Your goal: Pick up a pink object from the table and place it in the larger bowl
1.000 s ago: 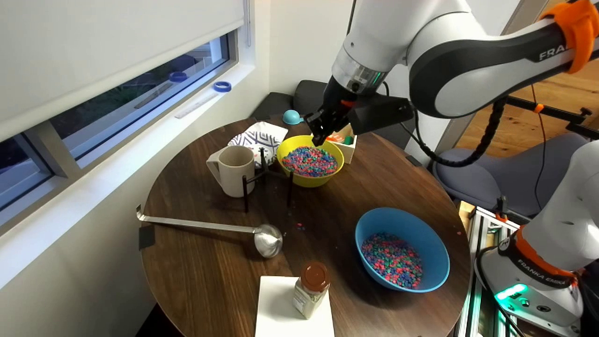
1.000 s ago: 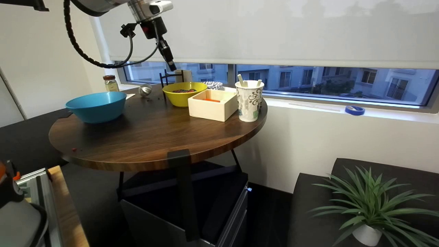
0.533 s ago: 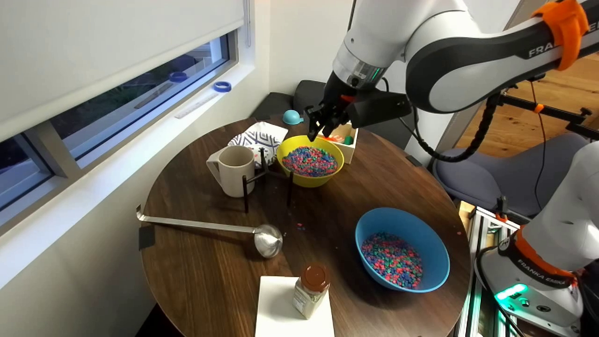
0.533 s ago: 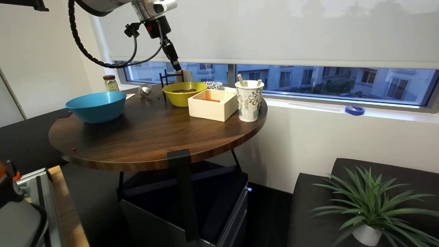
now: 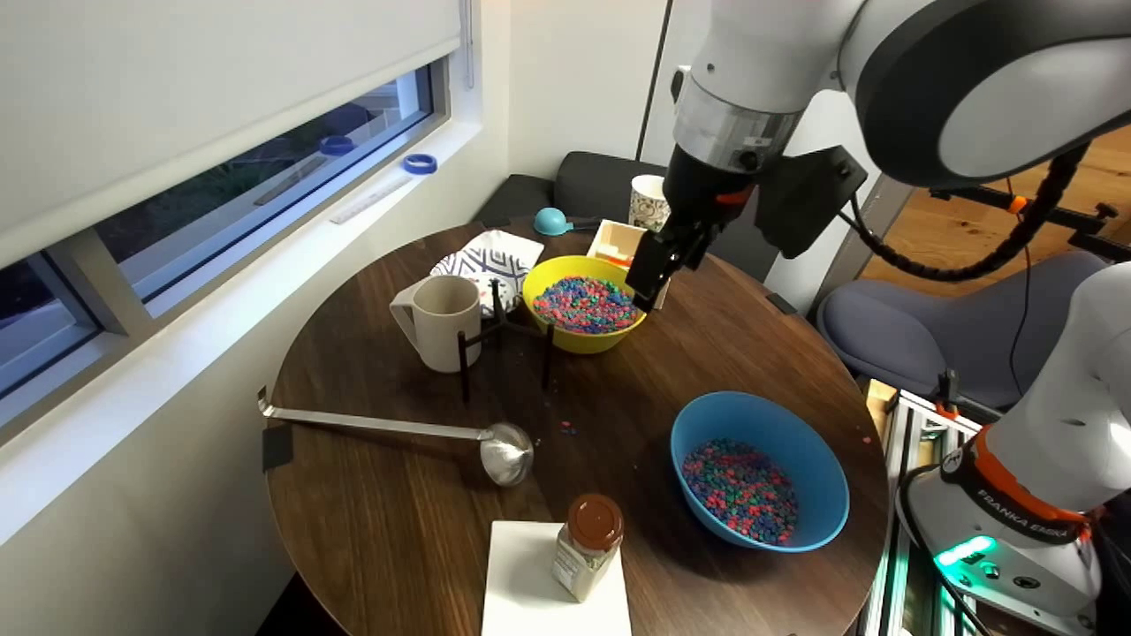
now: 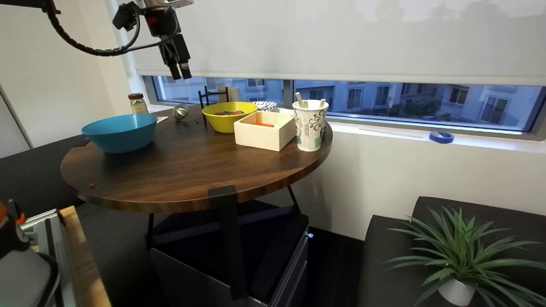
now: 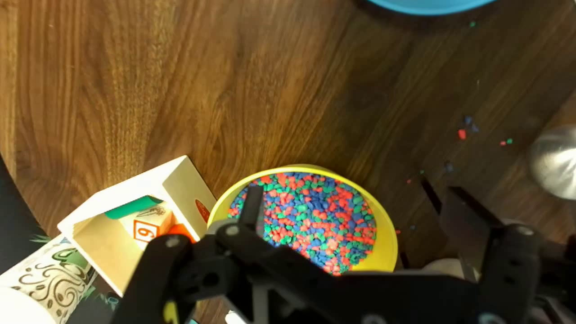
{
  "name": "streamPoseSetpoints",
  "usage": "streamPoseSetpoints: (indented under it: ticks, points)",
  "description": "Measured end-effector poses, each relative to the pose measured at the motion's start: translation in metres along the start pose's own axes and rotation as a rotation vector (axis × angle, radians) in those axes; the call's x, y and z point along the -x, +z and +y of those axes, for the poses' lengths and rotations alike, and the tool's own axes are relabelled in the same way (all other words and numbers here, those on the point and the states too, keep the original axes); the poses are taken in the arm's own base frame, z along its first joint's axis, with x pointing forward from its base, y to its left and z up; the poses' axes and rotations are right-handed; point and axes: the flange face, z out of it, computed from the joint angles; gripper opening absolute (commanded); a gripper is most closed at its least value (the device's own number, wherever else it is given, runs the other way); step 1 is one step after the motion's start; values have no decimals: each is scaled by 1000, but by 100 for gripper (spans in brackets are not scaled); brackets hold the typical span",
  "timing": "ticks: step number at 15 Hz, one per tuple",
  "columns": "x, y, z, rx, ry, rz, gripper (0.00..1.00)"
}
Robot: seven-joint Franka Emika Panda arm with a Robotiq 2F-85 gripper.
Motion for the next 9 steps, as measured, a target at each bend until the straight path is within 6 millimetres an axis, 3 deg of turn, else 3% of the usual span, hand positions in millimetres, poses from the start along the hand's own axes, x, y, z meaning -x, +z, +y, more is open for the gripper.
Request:
streamPoseSetpoints:
  ticks: [9]
  points:
    - [17,-52,30,-27,-384,124,100]
